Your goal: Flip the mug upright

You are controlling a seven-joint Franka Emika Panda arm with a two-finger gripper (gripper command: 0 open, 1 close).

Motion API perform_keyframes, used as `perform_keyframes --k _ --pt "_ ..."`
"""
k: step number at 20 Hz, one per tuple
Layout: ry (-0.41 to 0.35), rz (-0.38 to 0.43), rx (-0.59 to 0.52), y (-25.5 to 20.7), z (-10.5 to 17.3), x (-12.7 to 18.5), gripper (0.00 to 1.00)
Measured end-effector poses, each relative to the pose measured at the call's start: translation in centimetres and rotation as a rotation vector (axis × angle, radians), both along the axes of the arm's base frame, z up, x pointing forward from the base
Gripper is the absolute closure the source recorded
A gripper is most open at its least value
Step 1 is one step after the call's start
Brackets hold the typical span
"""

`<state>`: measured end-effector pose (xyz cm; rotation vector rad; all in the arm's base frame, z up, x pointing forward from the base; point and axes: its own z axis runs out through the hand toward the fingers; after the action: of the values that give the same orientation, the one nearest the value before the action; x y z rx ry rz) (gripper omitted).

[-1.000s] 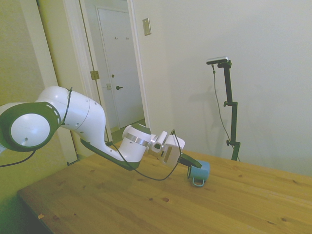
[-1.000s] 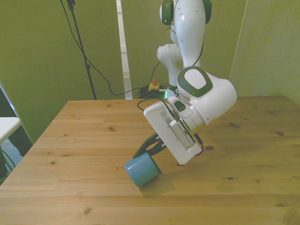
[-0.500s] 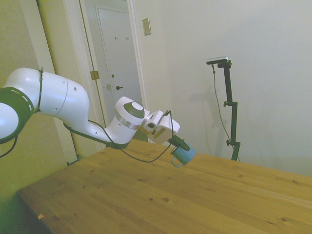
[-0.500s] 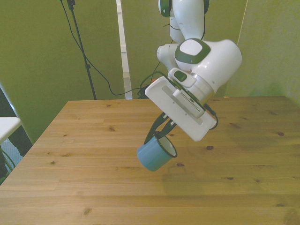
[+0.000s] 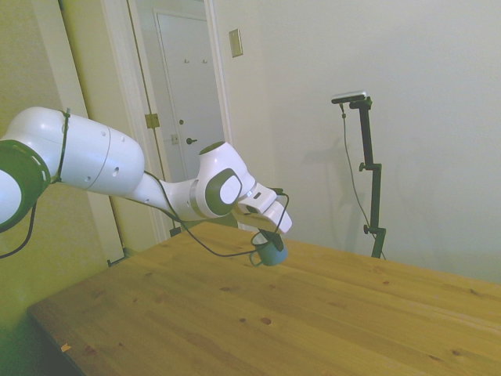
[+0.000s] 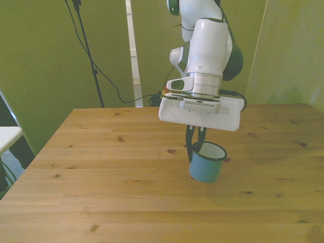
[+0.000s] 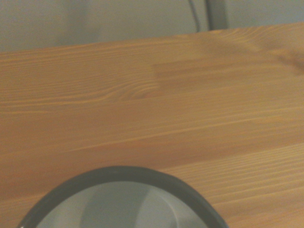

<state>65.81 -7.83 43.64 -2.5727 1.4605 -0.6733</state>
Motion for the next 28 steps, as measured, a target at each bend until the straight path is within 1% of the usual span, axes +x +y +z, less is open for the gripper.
perform_keyframes --k 1,3,6,12,22,23,28 --pt "0.007 0.012 0.038 0.0 -0.2 0.0 1.00" --pt "0.030 0.024 0.064 -0.5 -0.6 -0.1 1.00" --pt "0.066 0.023 0.059 -0.4 -1.4 -0.2 1.00" --pt "0.105 0.017 0.055 -0.3 -3.6 0.1 1.00" --pt "0.127 0.015 0.059 -0.3 -5.3 0.5 1.00" --pt "0.126 0.014 0.062 -0.3 -5.3 0.7 0.00" --pt "0.130 0.010 0.078 -0.3 -5.3 0.8 0.00"
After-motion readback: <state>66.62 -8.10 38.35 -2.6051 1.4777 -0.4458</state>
